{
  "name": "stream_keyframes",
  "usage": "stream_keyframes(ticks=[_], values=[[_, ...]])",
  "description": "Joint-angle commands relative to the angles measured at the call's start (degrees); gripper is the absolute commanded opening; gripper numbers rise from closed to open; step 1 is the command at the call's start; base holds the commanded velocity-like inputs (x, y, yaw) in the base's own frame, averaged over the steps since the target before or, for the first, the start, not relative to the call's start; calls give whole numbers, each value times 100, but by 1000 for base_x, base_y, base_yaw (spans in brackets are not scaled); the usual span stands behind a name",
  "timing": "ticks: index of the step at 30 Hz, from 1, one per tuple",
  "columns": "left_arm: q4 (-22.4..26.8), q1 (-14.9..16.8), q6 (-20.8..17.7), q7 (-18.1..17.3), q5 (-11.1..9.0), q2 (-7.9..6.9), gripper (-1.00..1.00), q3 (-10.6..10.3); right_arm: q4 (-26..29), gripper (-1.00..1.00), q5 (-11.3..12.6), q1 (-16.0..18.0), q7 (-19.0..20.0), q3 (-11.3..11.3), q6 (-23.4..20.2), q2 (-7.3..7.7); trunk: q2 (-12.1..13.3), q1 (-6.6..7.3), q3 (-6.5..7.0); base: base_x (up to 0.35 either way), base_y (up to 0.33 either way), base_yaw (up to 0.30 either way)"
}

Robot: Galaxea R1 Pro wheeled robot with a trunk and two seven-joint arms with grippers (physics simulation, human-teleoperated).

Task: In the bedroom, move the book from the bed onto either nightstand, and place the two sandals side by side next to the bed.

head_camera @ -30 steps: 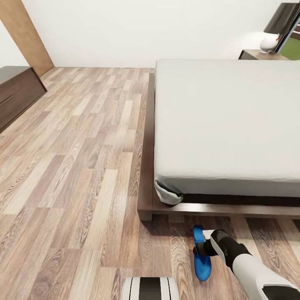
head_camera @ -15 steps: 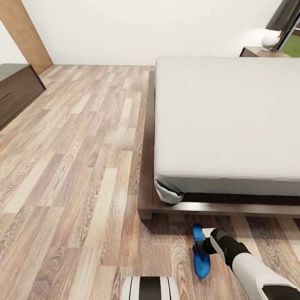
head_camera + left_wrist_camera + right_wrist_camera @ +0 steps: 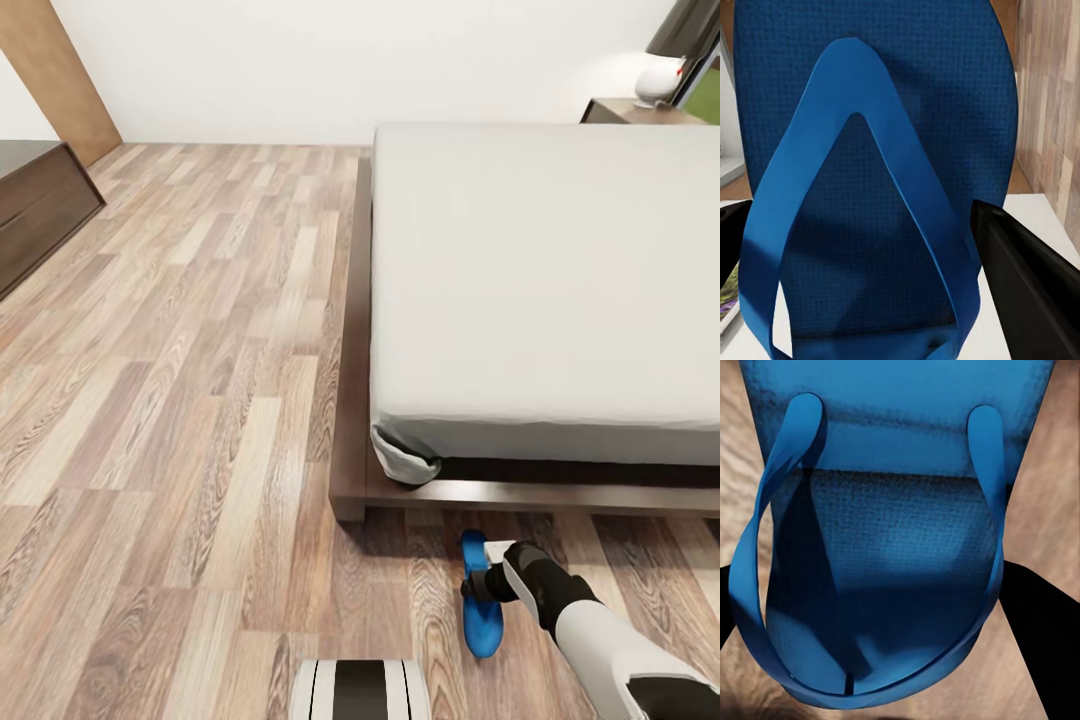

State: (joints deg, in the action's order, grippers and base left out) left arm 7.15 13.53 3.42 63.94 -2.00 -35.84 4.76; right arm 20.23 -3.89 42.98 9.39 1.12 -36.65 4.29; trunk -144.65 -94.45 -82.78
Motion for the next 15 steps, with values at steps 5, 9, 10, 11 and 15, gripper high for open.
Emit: stream_keyframes(ticks=[5, 9, 10, 11, 15], values=[[8, -2, 28, 3, -23, 4, -100, 17, 8, -100, -41, 39, 32, 12, -26, 2, -3, -1, -26, 0, 0, 0], [10, 0, 27, 2, -21, 3, -100, 17, 8, -100, -41, 65, 29, 11, -26, 1, -3, -1, -26, 0, 0, 0], [10, 0, 27, 0, -21, 1, -100, 17, 5, -100, -41, 72, 28, 11, -26, 1, -3, -1, -26, 0, 0, 0], [9, 0, 27, -1, -21, 1, -100, 17, 3, -100, -41, 75, 28, 11, -26, 1, -3, -1, -26, 0, 0, 0], [7, -1, 15, -5, -20, 0, -100, 17, 0, -100, -41, 84, 28, 17, -26, -3, -3, -1, -26, 36, 30, 0]])
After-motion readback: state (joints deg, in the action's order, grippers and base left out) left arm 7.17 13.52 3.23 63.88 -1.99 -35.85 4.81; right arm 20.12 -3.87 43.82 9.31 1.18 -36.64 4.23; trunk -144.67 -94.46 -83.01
